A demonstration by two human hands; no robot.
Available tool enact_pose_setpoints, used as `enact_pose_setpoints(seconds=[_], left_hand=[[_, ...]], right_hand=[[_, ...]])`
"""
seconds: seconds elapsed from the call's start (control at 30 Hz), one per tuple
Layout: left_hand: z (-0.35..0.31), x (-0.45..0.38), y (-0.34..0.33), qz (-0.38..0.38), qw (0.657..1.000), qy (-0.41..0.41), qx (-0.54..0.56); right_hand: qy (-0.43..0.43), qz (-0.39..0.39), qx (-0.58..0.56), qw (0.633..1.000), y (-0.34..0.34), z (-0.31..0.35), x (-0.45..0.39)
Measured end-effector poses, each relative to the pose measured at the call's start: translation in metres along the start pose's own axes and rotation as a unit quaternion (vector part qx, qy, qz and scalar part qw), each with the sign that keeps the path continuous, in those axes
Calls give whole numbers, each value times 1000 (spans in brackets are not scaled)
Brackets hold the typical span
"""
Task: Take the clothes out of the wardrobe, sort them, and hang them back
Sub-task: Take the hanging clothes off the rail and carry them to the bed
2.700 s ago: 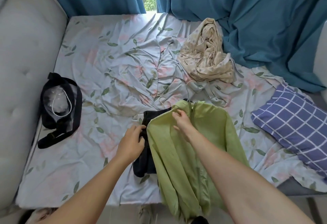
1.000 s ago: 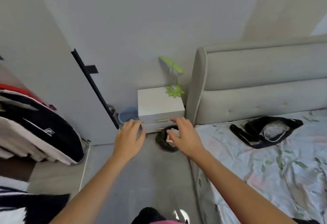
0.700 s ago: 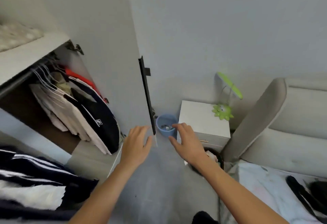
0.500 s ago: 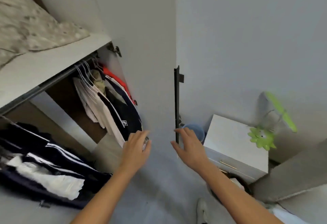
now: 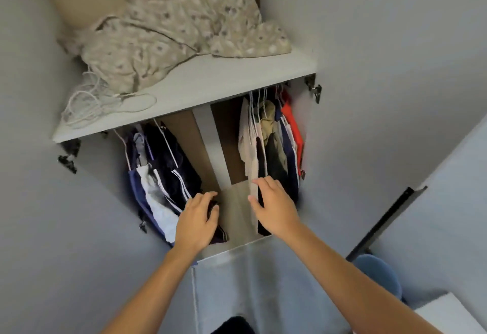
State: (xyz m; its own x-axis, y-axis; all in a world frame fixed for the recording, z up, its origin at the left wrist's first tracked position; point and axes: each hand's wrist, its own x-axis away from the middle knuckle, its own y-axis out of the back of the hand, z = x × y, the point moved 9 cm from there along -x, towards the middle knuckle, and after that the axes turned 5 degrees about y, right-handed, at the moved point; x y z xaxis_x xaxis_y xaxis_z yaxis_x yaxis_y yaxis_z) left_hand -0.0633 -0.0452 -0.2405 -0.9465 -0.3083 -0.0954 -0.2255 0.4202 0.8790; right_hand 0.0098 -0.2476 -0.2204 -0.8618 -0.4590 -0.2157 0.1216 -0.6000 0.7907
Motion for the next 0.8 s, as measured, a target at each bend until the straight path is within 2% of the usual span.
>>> enact_pose_setpoints(seconds=[0.2,0.3,0.4,0.57,0.8], left_hand=[[51,-63,9,-38,994,98,43],[77,-108,4,-50,982,150,104],[95,-150,3,-57,975,180,114],[131,-194,1,-46,967,233,95],[175,-218,-35,-6,941,309,136]], right_hand=[[21,28,12,999,-36,-4,-86],[6,31,23,999,-49,-21,-130],[-13,41,40,998,-62,-40,-170],[-77,49,75,993,-80,-79,-216],[-127,94,85,984,-106,-121,-240]])
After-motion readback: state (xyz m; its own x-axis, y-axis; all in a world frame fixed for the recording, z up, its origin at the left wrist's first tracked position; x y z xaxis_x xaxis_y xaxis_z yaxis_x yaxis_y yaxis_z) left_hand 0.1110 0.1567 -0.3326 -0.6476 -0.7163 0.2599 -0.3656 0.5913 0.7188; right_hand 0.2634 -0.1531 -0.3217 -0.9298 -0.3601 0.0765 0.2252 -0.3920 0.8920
